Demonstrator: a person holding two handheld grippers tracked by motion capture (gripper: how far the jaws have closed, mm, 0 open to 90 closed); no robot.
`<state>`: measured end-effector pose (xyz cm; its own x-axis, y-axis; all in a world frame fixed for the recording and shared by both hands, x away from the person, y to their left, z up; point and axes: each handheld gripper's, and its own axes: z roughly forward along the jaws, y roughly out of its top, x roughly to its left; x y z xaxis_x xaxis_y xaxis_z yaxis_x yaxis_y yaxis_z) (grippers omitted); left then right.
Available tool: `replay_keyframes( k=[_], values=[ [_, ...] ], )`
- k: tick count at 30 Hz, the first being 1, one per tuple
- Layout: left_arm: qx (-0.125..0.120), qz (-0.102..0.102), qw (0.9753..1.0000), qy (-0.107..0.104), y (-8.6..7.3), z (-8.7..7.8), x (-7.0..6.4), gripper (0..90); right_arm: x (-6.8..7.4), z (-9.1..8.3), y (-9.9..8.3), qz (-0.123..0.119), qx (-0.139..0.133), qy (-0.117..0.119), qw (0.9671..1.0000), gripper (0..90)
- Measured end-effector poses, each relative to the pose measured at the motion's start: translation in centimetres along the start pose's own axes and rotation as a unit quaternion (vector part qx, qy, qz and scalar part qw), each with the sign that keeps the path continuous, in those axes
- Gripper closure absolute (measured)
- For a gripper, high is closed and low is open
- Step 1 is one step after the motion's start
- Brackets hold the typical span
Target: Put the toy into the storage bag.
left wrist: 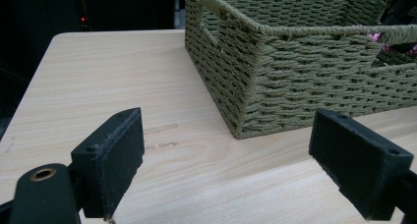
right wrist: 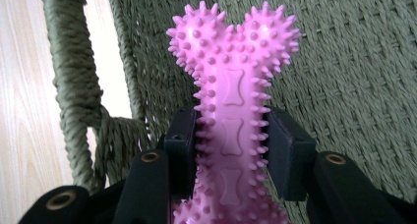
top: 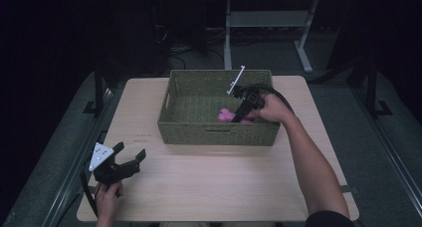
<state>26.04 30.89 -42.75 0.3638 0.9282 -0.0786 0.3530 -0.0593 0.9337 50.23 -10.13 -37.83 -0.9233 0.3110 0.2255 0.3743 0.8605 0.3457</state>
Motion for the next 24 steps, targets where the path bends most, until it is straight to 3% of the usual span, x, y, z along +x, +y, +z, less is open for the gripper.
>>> replay_keyframes(
  k=[24],
  values=[
    [-0.002, -0.002, 1.0, 0.002, 0.0, -0.2, 0.1, 13.0, -0.1, 1.2, 0.3, 0.011, 0.014, 0.012, 0.9998, 55.5]
  ],
)
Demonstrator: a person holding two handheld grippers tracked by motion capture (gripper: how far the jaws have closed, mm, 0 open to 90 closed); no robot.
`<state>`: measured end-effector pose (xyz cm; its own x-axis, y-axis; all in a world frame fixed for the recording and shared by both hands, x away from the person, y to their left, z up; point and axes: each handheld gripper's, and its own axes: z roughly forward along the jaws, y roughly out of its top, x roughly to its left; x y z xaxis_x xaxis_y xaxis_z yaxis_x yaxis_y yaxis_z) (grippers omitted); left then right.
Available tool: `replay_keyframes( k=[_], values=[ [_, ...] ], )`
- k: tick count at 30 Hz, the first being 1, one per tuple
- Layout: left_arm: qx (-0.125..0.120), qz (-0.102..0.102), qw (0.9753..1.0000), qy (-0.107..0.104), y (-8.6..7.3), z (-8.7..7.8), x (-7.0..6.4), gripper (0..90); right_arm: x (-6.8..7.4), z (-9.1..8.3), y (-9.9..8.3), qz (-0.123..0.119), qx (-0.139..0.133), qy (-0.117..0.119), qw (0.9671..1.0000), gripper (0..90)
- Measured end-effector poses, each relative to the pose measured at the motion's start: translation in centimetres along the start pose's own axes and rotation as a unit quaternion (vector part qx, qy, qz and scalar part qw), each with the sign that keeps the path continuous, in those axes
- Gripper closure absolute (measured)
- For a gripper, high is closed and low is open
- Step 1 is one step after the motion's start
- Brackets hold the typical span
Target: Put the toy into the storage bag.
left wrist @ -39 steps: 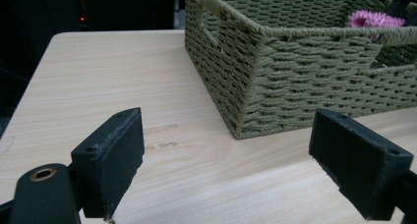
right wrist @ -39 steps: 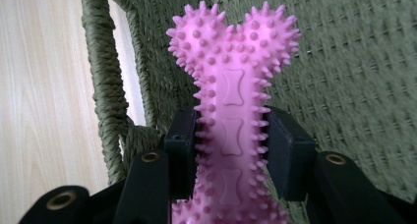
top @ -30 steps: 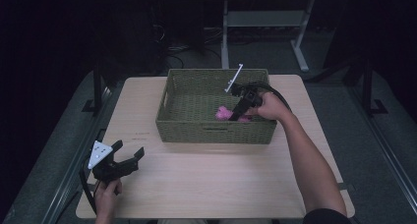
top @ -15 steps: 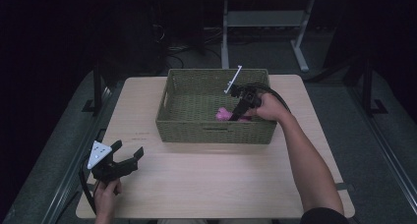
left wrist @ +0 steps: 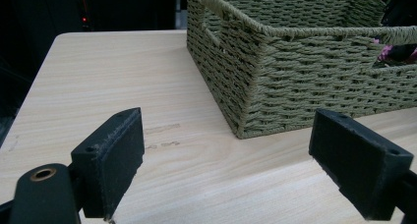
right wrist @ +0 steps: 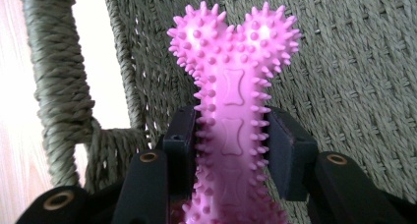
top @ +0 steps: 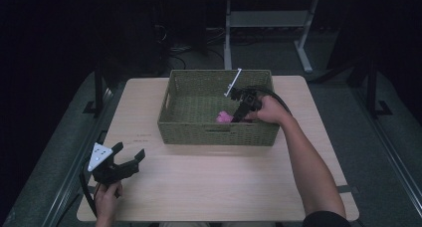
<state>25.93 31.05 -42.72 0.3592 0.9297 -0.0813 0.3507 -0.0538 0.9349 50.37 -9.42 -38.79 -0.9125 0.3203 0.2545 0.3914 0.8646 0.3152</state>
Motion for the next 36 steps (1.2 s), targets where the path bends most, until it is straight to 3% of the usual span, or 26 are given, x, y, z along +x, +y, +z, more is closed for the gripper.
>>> replay_keyframes(
  k=[4, 13, 28, 36],
  values=[
    [-0.001, 0.0, 1.0, 0.001, 0.0, 0.0, 0.0, 13.0, -0.1, -0.4, -0.2, 0.014, -0.026, 0.007, 0.9995, 52.0],
    [0.001, -0.001, 1.0, -0.001, 0.0, 0.0, -0.2, 13.0, 0.8, -2.2, -1.2, 0.017, -0.057, -0.013, 0.9981, 48.0],
    [0.004, 0.0, 1.0, -0.001, -0.1, 0.1, -0.1, 13.0, 2.9, -5.7, -1.9, 0.006, -0.101, -0.03, 0.9944, 40.1],
    [0.001, -0.001, 1.0, 0.001, -0.1, 0.1, -0.2, 13.0, 4.3, -7.1, -2.7, 0.001, -0.122, -0.022, 0.9923, 37.8]
  ],
)
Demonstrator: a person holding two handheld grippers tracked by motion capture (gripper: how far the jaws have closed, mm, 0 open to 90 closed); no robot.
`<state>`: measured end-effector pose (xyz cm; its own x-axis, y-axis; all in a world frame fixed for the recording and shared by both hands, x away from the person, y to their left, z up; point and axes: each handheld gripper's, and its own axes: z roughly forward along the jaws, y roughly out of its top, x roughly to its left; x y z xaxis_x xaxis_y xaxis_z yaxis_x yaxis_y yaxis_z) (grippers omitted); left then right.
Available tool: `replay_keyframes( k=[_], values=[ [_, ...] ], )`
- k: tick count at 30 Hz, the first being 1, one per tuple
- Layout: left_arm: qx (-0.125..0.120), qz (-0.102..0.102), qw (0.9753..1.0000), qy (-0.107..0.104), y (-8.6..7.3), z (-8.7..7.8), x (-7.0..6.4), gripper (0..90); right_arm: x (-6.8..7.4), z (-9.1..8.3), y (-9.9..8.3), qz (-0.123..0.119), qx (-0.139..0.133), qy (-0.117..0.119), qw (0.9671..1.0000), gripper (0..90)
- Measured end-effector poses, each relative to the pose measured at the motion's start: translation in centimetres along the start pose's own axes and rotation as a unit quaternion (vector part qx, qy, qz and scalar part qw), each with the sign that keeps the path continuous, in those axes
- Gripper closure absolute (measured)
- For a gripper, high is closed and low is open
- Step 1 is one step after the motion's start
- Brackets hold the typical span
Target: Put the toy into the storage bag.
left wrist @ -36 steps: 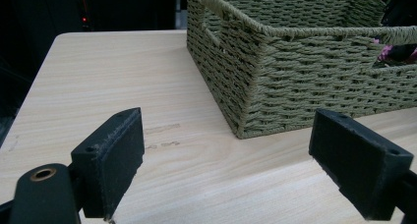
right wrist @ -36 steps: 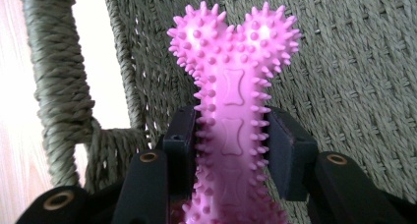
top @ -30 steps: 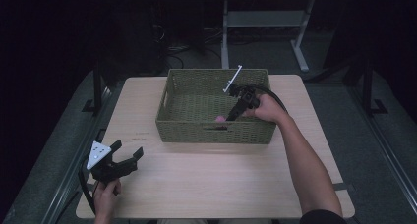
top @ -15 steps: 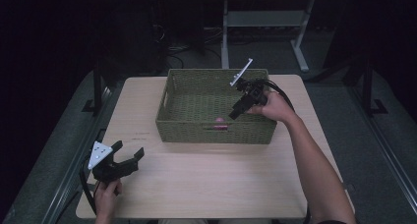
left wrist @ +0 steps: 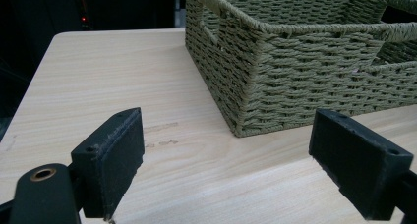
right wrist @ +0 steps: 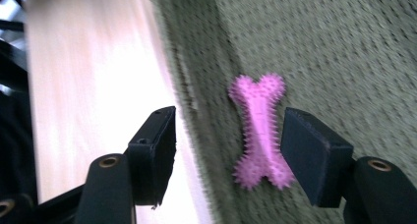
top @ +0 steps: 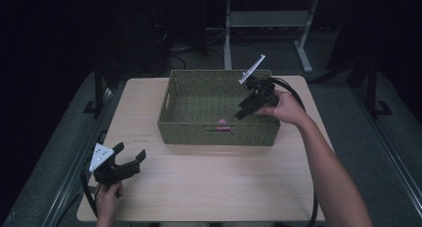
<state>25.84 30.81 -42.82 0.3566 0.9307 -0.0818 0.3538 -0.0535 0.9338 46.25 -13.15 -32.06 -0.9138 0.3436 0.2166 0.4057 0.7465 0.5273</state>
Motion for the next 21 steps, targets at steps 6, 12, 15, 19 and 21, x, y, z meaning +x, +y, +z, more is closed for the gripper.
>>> replay_keyframes(
  k=[6, 12, 15, 19, 21],
  values=[
    [0.001, 0.001, 1.0, 0.0, 0.0, -0.1, 0.1, 13.0, 1.2, -0.8, -0.7, -0.003, -0.004, -0.002, 1.0, 37.2],
    [0.001, 0.002, 1.0, 0.0, 0.0, -0.1, 0.1, 13.0, 2.2, -1.6, -1.5, -0.002, -0.014, -0.007, 0.9999, 34.6],
    [-0.001, -0.002, 1.0, -0.001, 0.0, -0.1, 0.2, 13.0, 2.4, -1.7, -2.0, 0.003, -0.019, -0.007, 0.9998, 33.7],
    [0.002, 0.0, 1.0, -0.001, 0.0, 0.0, 0.2, 13.0, 2.7, -1.9, -2.6, 0.007, -0.026, -0.009, 0.9996, 33.0],
    [0.003, -0.002, 1.0, 0.0, -0.1, 0.0, 0.2, 13.0, 2.7, -1.8, -3.0, 0.011, -0.025, -0.009, 0.9996, 32.3]
  ],
)
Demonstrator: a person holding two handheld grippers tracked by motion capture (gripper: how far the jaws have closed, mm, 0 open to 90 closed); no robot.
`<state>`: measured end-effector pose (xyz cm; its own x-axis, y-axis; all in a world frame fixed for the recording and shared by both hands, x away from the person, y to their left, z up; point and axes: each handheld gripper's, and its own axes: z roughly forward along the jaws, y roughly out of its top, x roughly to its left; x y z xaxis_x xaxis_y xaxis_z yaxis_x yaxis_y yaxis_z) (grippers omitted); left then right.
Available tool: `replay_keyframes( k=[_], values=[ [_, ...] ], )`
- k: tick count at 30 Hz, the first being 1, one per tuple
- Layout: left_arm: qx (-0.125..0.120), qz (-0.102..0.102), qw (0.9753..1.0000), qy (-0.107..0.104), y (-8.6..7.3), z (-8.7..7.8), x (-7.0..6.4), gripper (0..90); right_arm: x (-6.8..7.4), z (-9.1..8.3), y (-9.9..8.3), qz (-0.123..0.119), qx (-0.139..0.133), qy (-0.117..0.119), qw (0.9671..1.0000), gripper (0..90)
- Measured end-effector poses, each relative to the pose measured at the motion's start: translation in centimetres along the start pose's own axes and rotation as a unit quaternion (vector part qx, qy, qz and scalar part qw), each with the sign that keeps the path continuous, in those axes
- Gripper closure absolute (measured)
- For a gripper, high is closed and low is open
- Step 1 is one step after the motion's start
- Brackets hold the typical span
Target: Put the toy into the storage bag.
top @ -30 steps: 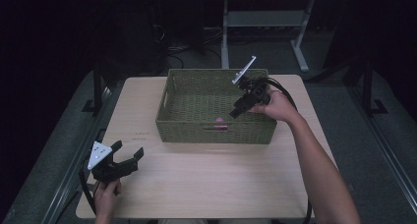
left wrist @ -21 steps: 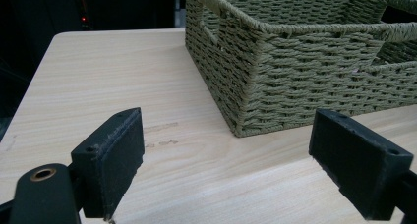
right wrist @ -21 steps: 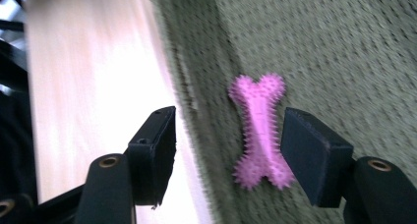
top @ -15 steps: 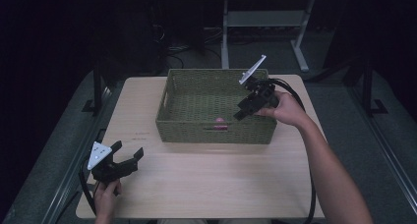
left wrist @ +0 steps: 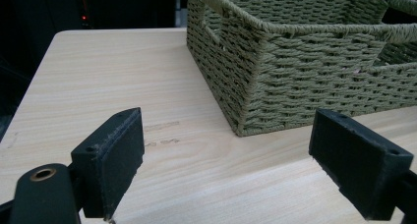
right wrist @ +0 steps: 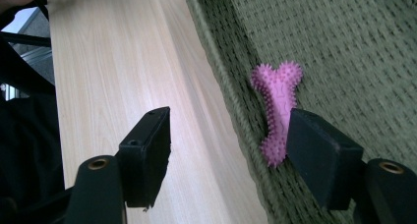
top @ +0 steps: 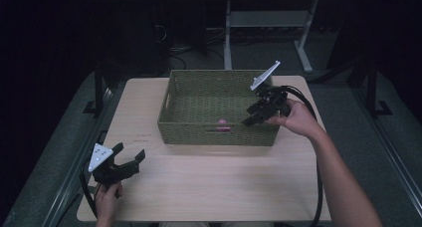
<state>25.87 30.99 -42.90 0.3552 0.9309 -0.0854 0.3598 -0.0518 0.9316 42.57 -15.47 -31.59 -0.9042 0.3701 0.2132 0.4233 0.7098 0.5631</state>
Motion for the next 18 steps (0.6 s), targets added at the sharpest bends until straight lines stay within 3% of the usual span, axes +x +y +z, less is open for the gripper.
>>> replay_keyframes(
  k=[10, 18],
  values=[
    [-0.002, 0.003, 1.0, -0.003, 0.0, 0.0, -0.2, 13.0, 0.8, -1.1, -1.3, 0.002, -0.016, -0.002, 0.9999, 31.7],
    [-0.001, 0.002, 1.0, -0.003, 0.0, 0.0, -0.1, 13.0, 1.4, -1.6, -3.4, 0.008, -0.021, -0.005, 0.9997, 31.0]
  ],
)
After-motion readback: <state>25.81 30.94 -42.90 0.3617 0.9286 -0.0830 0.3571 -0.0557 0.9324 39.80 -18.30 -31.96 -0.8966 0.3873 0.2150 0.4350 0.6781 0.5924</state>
